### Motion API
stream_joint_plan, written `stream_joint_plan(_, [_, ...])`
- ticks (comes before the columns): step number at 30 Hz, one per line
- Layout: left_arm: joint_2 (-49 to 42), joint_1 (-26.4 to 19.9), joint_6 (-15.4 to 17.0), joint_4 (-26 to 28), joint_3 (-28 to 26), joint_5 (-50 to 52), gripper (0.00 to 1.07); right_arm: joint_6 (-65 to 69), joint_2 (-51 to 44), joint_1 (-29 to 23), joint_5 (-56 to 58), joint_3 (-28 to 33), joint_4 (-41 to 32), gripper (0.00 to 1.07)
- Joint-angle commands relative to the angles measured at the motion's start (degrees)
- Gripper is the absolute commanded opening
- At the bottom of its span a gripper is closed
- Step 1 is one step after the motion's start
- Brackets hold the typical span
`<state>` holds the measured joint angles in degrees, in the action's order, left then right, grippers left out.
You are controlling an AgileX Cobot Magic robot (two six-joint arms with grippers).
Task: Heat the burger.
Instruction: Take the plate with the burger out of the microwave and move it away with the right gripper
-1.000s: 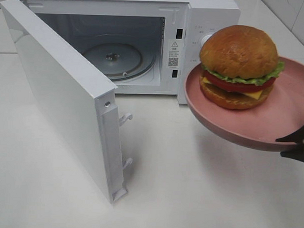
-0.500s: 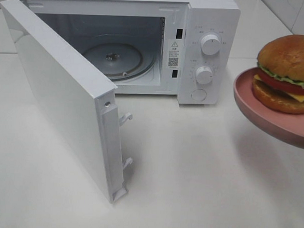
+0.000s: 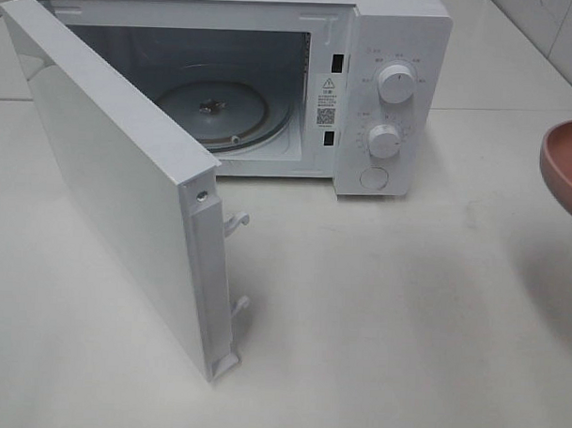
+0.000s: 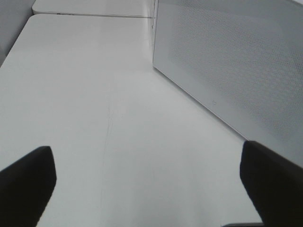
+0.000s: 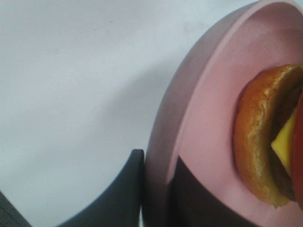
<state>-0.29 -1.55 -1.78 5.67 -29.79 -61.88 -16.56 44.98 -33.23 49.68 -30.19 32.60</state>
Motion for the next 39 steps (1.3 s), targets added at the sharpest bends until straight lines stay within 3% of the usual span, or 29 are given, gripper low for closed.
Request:
stream_joint_plan(1, [-0.3,-0.1,-0.1,0.2,0.2,0.7,0.98,6.7,0.8,0.2,0.3,-0.3,6.9,0.00])
stream_joint_plan(9, [-0.3,-0.1,-0.1,0.2,0.2,0.7,0.98,21.2,8.9,0.2,4.9,-0.3,11.7,0.00])
stream_joint_plan(11, [-0.3,-0.1,-0.1,0.2,0.2,0.7,0.98,31.2,13.0,0.2,5.0,-0.5,14.0,0.01])
stream_joint_plan(19, [-0.3,-0.1,-0.1,0.2,0.2,0.7,0.98,49.3,19.7,0.2,7.3,-3.2,18.6,0.01])
stream_joint_plan(32, [-0.3,-0.1,-0.1,0.2,0.2,0.7,0.98,65.9,29.7,0.2,10.6,-4.8,19.8,0.02])
stream_joint_plan(39, [-0.3,-0.1,-0.1,0.2,0.2,0.7,0.98,68.6,34.5,0.2,9.6,-4.8,20.2,0.02])
